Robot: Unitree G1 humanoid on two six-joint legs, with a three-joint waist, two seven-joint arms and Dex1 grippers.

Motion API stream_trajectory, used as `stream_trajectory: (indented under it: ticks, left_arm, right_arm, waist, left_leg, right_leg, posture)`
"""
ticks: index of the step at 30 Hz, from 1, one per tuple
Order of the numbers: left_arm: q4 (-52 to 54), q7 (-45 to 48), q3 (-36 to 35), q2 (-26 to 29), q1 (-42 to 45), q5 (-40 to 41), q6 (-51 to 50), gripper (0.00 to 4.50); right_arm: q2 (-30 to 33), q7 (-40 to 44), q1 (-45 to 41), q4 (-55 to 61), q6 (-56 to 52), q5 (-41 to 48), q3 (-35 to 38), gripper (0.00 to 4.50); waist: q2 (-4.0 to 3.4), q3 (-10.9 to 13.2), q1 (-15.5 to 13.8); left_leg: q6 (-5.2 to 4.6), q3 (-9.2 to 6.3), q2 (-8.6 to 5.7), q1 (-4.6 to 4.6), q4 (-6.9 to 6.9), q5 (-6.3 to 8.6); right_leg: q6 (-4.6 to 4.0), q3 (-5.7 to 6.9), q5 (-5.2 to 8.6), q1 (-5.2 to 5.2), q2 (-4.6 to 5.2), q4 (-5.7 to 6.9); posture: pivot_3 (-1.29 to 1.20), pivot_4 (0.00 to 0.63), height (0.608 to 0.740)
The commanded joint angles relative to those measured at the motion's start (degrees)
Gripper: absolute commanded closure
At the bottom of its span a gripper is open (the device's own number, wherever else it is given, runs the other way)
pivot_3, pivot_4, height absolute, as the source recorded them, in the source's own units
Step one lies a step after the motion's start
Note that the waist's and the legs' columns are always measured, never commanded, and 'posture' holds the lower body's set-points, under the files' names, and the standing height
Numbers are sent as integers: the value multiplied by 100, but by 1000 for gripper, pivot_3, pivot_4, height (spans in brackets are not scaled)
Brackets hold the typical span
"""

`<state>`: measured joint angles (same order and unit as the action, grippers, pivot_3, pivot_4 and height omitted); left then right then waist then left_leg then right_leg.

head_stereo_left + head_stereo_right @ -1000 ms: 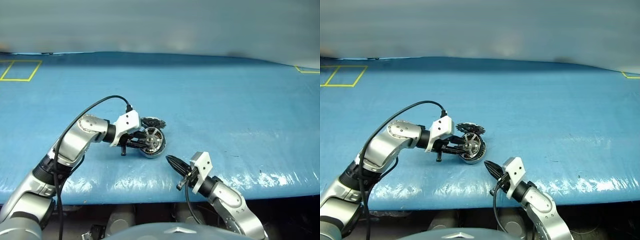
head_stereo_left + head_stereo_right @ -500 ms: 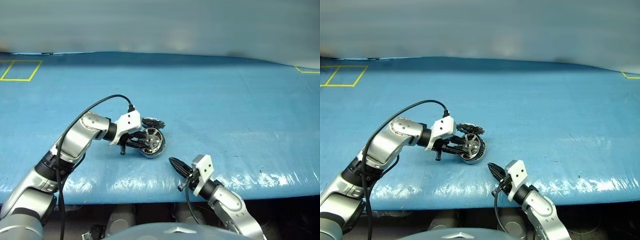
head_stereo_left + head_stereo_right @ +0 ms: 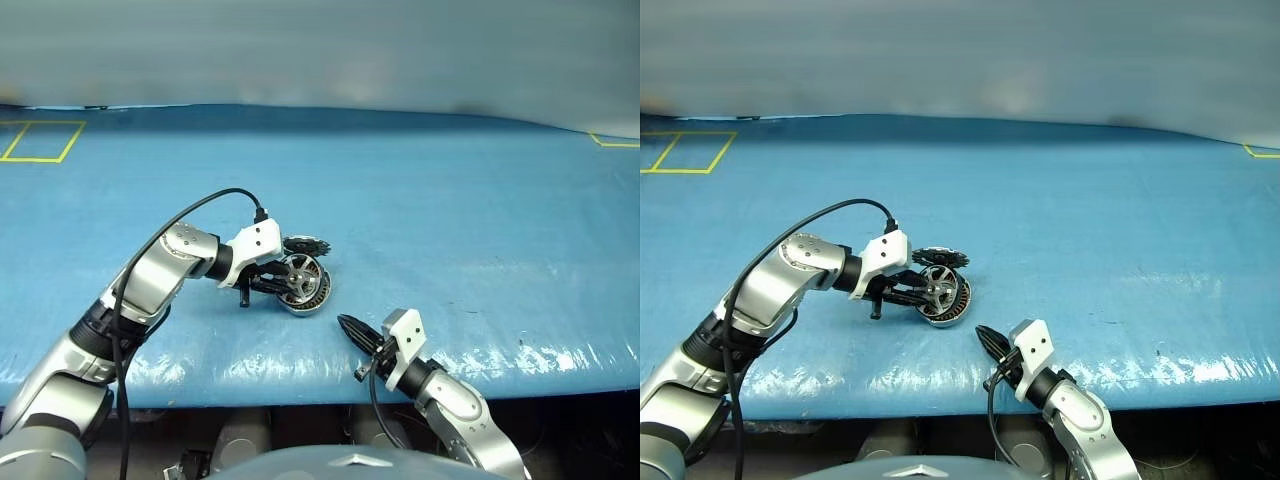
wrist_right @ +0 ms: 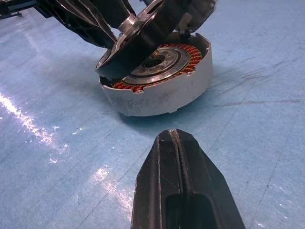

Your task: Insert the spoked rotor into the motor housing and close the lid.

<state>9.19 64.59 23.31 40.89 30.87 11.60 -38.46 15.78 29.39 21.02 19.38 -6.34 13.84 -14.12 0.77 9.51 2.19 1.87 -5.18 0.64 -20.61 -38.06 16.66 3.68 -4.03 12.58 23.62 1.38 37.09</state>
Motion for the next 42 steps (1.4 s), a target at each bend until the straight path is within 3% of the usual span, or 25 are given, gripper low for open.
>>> stream_trajectory:
  ticks: [1, 8, 9, 17, 21, 25, 35, 42]
  left_arm:
    - [130, 39, -5, 71, 36, -48, -73, 3389]
    - [93, 227, 111, 94, 83, -92, -20, 3389]
    - [89, 234, 115, 87, 88, -96, -17, 2679]
    - [144, 308, 5, 11, 110, 48, 18, 125]
    - [376, 317, -187, 41, -41, 265, -47, 22]
    - [795, 250, -507, 122, -409, 602, -272, 970]
    - [1699, -391, -1387, 94, -1604, 1333, -600, 4353]
    - [2107, -1072, -2340, -486, -3041, 1412, 653, 4472]
  right_arm:
    - [-24, -39, 6, 68, 70, 2, 45, 4500]
    - [-24, -70, -64, 6, 68, -32, 5, 4500]
    - [-22, -72, -66, 5, 69, -34, 5, 4500]
    - [-11, -113, -40, 20, 46, -44, 37, 4500]
    - [-3, -119, -15, 57, 25, -26, 49, 4500]
    - [13, -125, -15, 106, -28, 15, 96, 4500]
    - [-77, -505, -290, 738, -922, 215, 255, 4500]
    - [122, -971, -991, 1947, -2932, 461, 157, 4500]
  waist:
    - [0, 0, 0]
    - [0, 0, 4]
    - [0, 0, 3]
    - [0, 0, 0]
    - [0, 0, 2]
    - [-1, 0, 12]
    - [-3, 0, 5]
    - [-2, -1, -3]
  left_leg:
    - [0, 0, 0, 0, 0, 0]
    - [0, 0, 0, 0, 1, 0]
    - [0, 0, 0, 0, 1, 0]
    - [0, -1, -1, -2, 1, 0]
    - [0, -1, 0, -2, 1, 0]
    - [-1, 0, 0, -2, 2, 1]
    - [-1, 2, 2, 0, -1, 1]
    - [0, -1, 2, 3, -2, 0]
  right_leg:
    - [0, 0, 0, 0, 0, 0]
    - [0, 0, -1, 1, 0, 1]
    - [-2, 0, -2, 1, 0, 1]
    - [-5, 0, -3, 2, 0, 2]
    - [-3, 0, -2, 2, 0, 2]
    - [-4, -1, -3, 3, 0, 2]
    - [-4, -2, 2, 4, 1, 5]
    - [-14, 0, -4, 3, 3, 8]
  posture:
    - [0, 150, 740]
    - [0, 150, 740]
    - [0, 150, 740]
    - [0, 150, 740]
    - [0, 150, 740]
    - [0, 150, 740]
    - [0, 150, 740]
    - [0, 150, 740]
